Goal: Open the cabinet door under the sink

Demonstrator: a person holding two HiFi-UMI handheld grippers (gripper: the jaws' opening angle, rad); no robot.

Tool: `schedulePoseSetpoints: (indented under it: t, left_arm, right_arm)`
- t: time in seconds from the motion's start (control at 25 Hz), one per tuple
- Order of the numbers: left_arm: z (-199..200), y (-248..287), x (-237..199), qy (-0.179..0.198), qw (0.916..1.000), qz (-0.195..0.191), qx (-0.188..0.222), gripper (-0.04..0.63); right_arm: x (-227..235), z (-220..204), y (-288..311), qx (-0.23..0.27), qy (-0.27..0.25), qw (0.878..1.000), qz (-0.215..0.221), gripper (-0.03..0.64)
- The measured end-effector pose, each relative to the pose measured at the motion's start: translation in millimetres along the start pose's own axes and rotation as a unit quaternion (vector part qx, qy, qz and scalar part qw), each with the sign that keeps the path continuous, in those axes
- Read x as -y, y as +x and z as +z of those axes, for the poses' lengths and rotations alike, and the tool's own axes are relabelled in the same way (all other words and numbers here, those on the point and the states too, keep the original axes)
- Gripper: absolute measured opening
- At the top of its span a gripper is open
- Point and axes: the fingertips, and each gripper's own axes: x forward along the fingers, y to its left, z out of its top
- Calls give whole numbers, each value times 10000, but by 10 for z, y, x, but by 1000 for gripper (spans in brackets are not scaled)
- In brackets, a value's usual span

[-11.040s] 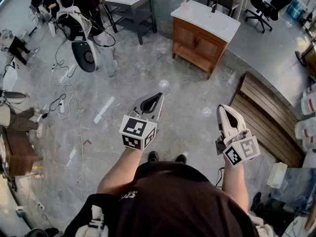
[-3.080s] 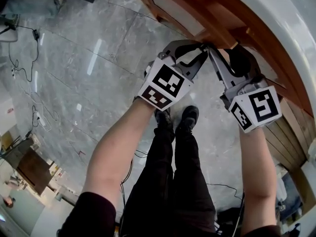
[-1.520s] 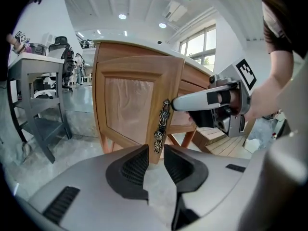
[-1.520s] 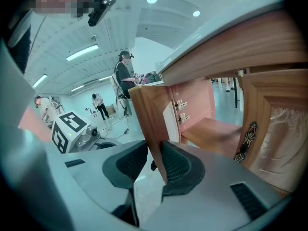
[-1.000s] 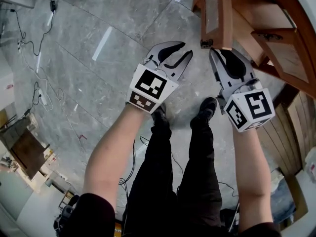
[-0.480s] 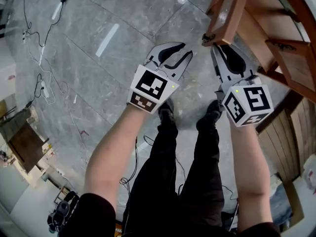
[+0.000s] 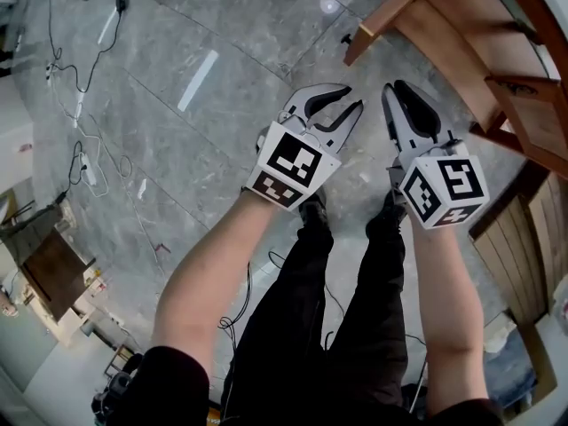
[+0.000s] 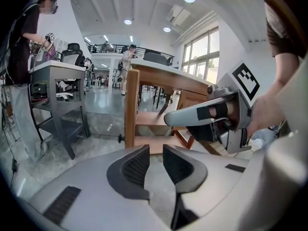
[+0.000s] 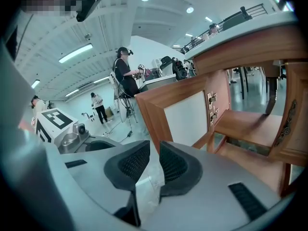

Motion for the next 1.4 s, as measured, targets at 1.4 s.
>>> schedulePoseSetpoints:
  t: [1.4]
  left_arm:
    - [1212,2337,1210,-13,9970,-770,15,69]
  right_arm:
    - [2843,-128,-1414,80,726,9801,-1844,93]
